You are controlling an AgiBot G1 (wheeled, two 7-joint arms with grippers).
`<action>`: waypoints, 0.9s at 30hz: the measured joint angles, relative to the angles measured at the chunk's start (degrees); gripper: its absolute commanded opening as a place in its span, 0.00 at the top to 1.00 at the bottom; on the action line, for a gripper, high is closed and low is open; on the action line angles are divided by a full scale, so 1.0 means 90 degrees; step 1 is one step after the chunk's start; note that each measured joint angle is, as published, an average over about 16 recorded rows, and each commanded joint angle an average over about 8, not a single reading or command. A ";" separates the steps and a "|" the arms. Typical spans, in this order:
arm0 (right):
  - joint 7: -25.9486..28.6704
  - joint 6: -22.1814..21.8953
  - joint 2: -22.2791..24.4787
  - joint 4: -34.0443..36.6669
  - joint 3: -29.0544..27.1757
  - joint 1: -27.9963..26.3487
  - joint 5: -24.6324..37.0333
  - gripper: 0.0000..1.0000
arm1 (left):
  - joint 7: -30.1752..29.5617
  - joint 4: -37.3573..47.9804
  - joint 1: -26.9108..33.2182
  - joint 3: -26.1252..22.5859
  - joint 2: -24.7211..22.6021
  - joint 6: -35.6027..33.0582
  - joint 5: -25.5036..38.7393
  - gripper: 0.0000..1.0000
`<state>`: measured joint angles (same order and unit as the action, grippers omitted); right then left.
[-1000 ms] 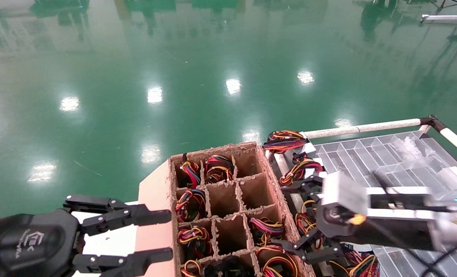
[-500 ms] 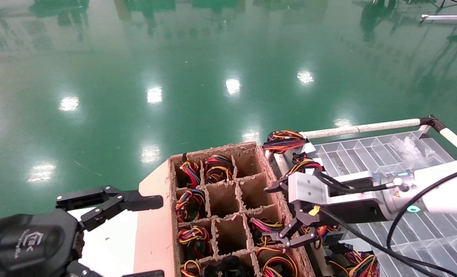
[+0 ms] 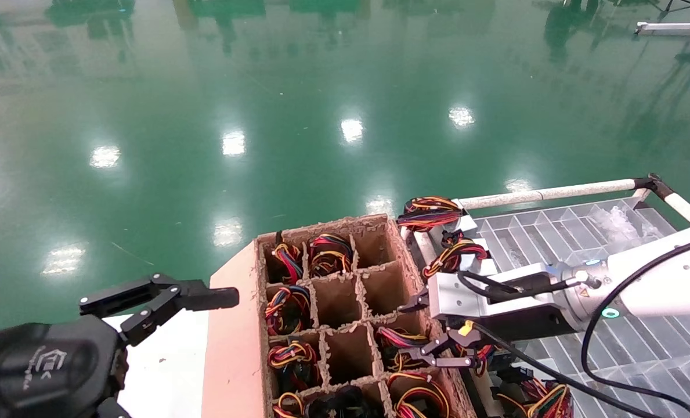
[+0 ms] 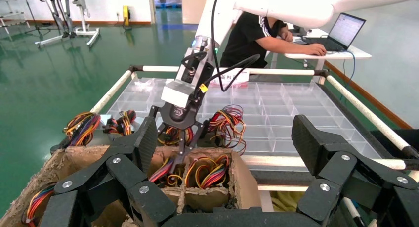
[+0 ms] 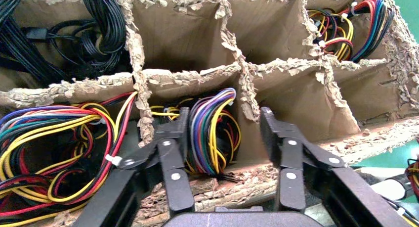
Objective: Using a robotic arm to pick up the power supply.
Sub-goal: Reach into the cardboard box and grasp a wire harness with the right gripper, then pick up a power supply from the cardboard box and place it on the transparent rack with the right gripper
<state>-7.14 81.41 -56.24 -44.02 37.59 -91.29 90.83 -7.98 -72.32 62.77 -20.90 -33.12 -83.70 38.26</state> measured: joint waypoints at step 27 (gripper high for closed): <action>0.0463 -0.0056 0.0281 -0.0902 -0.0084 -0.0198 0.0081 1.00 | 0.0001 0.0000 0.0000 -0.0001 0.0001 0.0001 -0.0001 0.00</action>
<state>-2.97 80.90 -53.71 -52.14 36.83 -93.07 91.56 -7.97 -72.32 62.77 -20.92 -33.11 -83.70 38.25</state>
